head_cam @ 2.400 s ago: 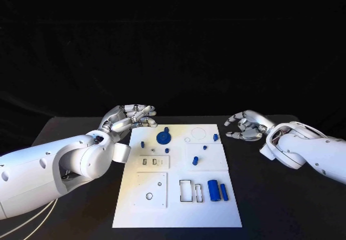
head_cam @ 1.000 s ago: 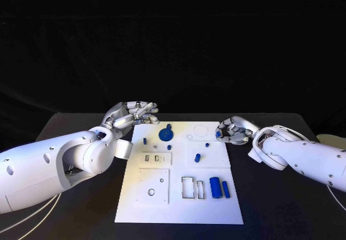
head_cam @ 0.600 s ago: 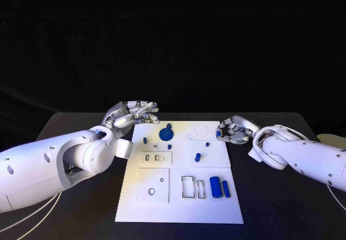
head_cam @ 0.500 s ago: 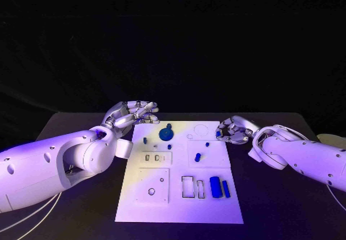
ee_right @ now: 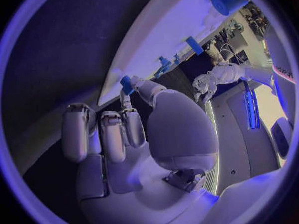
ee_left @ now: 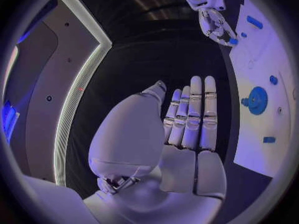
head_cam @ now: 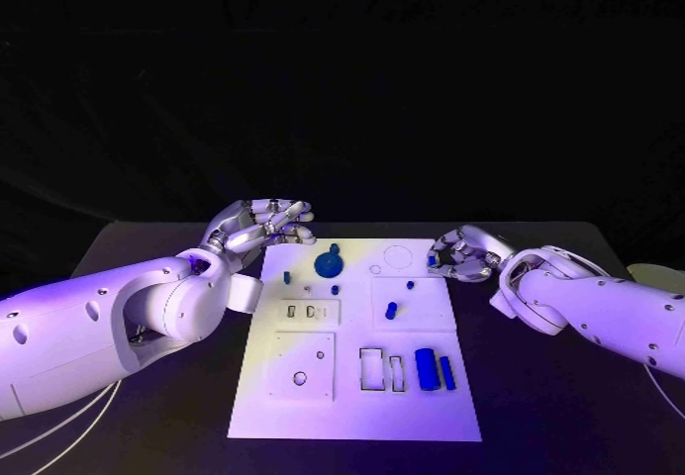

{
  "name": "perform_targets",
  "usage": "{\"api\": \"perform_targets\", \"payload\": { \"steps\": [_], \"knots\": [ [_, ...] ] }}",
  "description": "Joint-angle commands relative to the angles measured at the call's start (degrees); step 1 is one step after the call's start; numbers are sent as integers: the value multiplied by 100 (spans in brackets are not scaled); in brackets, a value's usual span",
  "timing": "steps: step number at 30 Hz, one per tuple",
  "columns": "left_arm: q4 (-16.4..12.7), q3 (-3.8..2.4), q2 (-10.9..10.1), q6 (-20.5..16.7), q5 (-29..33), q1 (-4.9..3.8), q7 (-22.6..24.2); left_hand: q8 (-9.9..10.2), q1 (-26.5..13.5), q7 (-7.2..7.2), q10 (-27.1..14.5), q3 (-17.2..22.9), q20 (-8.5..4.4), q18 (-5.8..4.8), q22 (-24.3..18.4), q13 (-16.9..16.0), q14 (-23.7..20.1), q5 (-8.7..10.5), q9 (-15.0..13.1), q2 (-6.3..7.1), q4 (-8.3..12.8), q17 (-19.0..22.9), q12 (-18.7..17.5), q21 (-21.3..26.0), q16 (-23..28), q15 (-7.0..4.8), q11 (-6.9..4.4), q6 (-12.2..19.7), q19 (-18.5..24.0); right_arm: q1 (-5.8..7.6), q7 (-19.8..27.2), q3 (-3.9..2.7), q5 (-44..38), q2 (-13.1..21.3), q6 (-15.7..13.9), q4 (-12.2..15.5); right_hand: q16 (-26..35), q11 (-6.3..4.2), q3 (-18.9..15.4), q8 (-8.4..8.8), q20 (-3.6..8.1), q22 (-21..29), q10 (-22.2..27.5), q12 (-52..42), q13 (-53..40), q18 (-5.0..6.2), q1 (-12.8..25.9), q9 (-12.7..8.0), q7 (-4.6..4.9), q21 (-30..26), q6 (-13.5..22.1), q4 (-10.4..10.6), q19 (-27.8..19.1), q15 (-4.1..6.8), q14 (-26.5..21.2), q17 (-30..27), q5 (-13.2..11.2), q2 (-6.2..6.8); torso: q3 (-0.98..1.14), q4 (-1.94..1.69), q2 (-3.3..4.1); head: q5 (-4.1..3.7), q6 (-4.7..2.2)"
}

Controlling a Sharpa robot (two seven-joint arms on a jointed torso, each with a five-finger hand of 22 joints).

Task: Assemble the parts on the task board

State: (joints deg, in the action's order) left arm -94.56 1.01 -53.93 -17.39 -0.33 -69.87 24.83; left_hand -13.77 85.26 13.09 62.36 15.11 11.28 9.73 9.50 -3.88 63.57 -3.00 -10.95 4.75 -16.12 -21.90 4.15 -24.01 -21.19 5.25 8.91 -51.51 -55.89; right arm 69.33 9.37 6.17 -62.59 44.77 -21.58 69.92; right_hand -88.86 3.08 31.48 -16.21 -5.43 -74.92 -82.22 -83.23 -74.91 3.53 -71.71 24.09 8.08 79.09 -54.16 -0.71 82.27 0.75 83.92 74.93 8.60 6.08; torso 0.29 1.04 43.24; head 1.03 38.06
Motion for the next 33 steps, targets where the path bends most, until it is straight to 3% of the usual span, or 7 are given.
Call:
{"api": "perform_targets", "payload": {
  "steps": [1, 11, 19, 22, 29, 33],
  "knots": [
    [0, -4, 4, 114, 17, -2, 21, 38, -4, -3, -5, 23, 10, 67, 5, -9, -10, -18, -5, 32, 2, -5, -35, -26, 19, 35, 35, 37, 3, 1, -45, -3, -32, 41, -327, 161, -17, -27, 15, -64, 22, -372, 6, -21, -588, -36, 17, 104, -78, 18, -89, 27, 5, 31, 534, 1183, -12, -57, 0, 0, -9, 12, 14],
    [38, -4, -2, 113, 17, -2, 15, 38, -4, -3, -5, 23, 10, 67, 5, -9, -10, -18, -5, 32, 2, -5, -35, -26, 19, 35, 35, 37, 3, 141, -501, -17, -261, 142, -549, 1003, -21, -43, -2, -103, 43, -415, 3, -15, -587, -48, 106, 136, -95, 52, -95, 90, 36, 47, 538, 1197, 84, -89, -7, 6, -16, 44, 26],
    [94, -4, 10, 108, 17, -3, 21, 38, -4, -3, -5, 23, 10, 67, 5, -9, -10, -18, -5, 32, 2, -5, -35, -26, 19, 35, 35, 37, 3, 220, -1104, -13, -806, -141, -649, 1697, -19, -47, 11, -114, 48, -422, -4, -18, -594, -49, 98, 145, -97, 56, -92, 86, 42, 52, 537, 1193, 113, -109, -9, 5, -14, 179, 63],
    [120, -4, 15, 100, 18, -3, 25, 38, -4, -3, -5, 23, 10, 67, 5, -9, -10, -18, -5, 32, 2, -5, -35, -26, 19, 35, 35, 37, 3, 220, -1254, -3, -1008, -315, -623, 1800, -18, -47, 11, -114, 49, -413, -4, -18, -594, -47, 97, 145, -97, 48, -92, 85, 36, 52, 536, 1189, 114, -107, -7, 4, -12, 221, 77],
    [169, -4, 47, 92, 20, -4, 36, 41, -11, -3, -6, 42, 12, 67, 4, -10, -12, -18, -11, 42, 4, -20, -36, -29, 25, 36, 36, 38, 8, 192, -1538, 48, -1346, -769, -479, 1815, -15, -44, 3, -115, 51, -400, -5, -17, -594, -43, 111, 149, -89, 35, -81, 86, 29, 52, 534, 1177, 118, -94, -33, -24, -29, 264, 116],
    [170, -4, 51, 88, 20, -4, 35, 41, -11, -3, -6, 42, 12, 67, 4, -10, -12, -18, -11, 42, 4, -20, -36, -29, 25, 36, 36, 38, 8, 141, -1710, 75, -1480, -1003, -390, 1752, -9, -41, -4, -116, 52, -376, 3, -10, -584, -36, 122, 151, -87, 10, -76, 88, 12, 51, 530, 1159, 119, -84, -26, -18, -20, 270, 110]
  ]
}}
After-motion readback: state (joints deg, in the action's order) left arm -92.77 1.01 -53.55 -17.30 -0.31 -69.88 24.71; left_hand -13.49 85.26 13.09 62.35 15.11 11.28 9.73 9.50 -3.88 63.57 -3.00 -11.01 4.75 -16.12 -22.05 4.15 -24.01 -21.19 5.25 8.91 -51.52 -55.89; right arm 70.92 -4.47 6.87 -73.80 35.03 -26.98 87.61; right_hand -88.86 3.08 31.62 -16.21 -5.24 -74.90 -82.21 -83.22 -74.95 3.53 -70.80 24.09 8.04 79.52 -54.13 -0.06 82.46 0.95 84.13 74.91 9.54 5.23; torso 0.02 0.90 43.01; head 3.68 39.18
